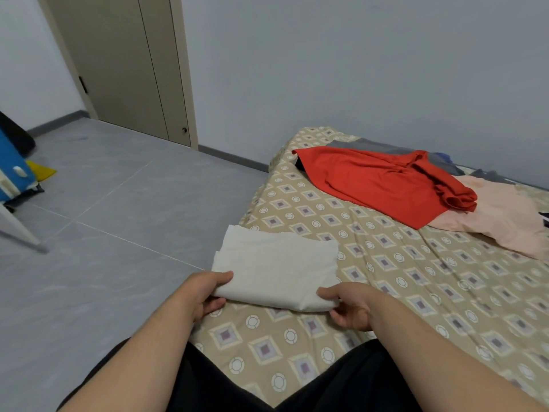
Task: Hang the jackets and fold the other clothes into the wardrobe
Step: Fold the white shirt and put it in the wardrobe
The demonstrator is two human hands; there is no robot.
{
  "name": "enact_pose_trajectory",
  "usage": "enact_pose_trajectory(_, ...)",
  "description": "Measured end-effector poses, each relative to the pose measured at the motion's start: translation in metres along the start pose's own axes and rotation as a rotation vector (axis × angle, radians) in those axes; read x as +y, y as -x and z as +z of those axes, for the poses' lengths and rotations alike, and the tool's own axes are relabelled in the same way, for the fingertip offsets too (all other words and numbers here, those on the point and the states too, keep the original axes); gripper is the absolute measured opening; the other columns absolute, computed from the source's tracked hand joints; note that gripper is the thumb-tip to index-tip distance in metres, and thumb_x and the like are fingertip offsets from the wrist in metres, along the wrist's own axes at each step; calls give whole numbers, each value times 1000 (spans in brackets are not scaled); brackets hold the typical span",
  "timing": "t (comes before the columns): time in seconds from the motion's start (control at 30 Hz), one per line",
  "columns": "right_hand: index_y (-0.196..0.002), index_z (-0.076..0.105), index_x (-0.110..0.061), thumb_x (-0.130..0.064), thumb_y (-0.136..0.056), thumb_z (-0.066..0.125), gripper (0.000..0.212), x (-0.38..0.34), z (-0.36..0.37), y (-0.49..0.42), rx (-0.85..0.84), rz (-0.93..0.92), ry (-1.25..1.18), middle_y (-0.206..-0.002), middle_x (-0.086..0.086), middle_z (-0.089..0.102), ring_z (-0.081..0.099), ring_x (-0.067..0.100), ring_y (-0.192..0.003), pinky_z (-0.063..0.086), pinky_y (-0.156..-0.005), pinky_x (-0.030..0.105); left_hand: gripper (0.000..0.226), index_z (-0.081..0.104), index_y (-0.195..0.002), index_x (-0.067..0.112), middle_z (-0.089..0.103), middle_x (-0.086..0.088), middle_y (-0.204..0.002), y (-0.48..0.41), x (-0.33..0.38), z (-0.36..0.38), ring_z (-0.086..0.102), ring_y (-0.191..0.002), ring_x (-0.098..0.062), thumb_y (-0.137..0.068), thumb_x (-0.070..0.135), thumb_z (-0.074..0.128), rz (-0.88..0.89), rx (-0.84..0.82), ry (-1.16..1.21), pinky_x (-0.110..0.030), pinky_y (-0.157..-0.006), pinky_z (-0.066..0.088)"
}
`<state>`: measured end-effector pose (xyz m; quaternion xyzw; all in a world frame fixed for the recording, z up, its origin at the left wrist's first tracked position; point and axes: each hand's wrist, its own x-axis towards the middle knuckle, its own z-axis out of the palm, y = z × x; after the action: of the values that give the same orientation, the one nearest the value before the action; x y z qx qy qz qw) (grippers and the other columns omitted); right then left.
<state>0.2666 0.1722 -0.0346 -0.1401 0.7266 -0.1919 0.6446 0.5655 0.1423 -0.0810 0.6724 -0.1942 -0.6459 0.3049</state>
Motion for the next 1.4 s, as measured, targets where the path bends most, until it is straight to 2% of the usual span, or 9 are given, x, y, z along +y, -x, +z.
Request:
enact_pose_trajectory(0.2, -100, 53, -3, -16, -92, 69, 22, -3, -3, -7, 158, -14, 50, -88, 15, 59, 55, 24, -54, 40, -34, 21, 12, 60, -92, 3, 62, -12, -77, -3, 3, 3, 53, -50, -19, -88, 8, 70, 57, 81, -27, -16, -35, 39)
enact_pose_trajectory(0.33, -97, 52, -1, -8, -92, 67, 17, 1, -2, -11, 260, -27, 210, -83, 16, 58, 52, 22, -53, 44, -50, 26, 12, 60, -91, -1, 64, -17, -86, 0, -1, 4, 56, -61, -25, -86, 4, 71, 89, 117, -129, -19, -38, 41)
enact_pose_trajectory(0.47, -105, 56, -2, -1, -88, 64, 19, 2, 0, -13, 246, -64, 286, -96, 17, 59, 55, 27, -72, 48, -64, 32, 13, 62, -96, 7, 67, -11, -92, 6, 2, -1, 61, -73, -22, -87, 12, 71, 85, 31, -208, -24, -46, 47)
enact_pose_trajectory(0.57, -117, 56, -4, -8, -82, 69, 38, -1, 5, -16, 232, -134, 188, -116, 17, 62, 62, 33, -99, 51, -79, 38, 22, 62, -100, 9, 70, -9, -97, 9, 4, -1, 65, -80, -23, -86, 21, 74, 119, -9, -193, -27, -55, 51)
enact_pose_trajectory(0.67, -120, 59, -2, -21, -81, 76, 46, -5, 7, -24, 234, -228, 87, -113, 15, 67, 65, 35, -102, 53, -94, 46, 29, 64, -102, 9, 73, -8, -96, 5, 5, 5, 69, -85, -24, -82, 24, 78, 184, -6, -169, -30, -67, 54)
enact_pose_trajectory(0.83, -130, 52, 0, -49, -88, 63, 66, -8, 8, -43, 385, -366, 225, -123, 14, 63, 61, 34, -109, 49, -93, 38, 30, 67, -86, 16, 73, 2, -91, -10, 10, 18, 69, -85, -19, -75, 41, 81, 347, 123, -212, -31, -73, 53)
enact_pose_trajectory(1.03, -127, 52, 1, -60, -96, 40, 69, -10, 15, -61, 569, -460, 457, -125, 16, 62, 59, 34, -110, 38, -79, 33, 61, 69, -89, 15, 71, 3, -89, -25, 18, 22, 68, -87, -23, -61, 69, 64, 342, 203, -390, -40, -86, 54)
enact_pose_trajectory(1.2, -124, 52, -1, -57, -94, 49, 64, -13, 14, -73, 565, -472, 440, -118, 12, 62, 59, 32, -107, 39, -78, 34, 33, 71, -78, 11, 73, -1, -80, -47, 18, 27, 70, -80, -23, -75, 43, 78, 362, 178, -283, -33, -72, 52)
enact_pose_trajectory(1.4, -89, 53, -11, -40, -92, 62, 31, -18, 10, -80, 475, -521, 238, -87, 2, 58, 54, 16, -75, 37, -62, 31, 13, 70, -83, 7, 75, -8, -84, -59, 20, 27, 71, -75, -24, -83, 18, 77, 256, 72, -94, -33, -70, 55)
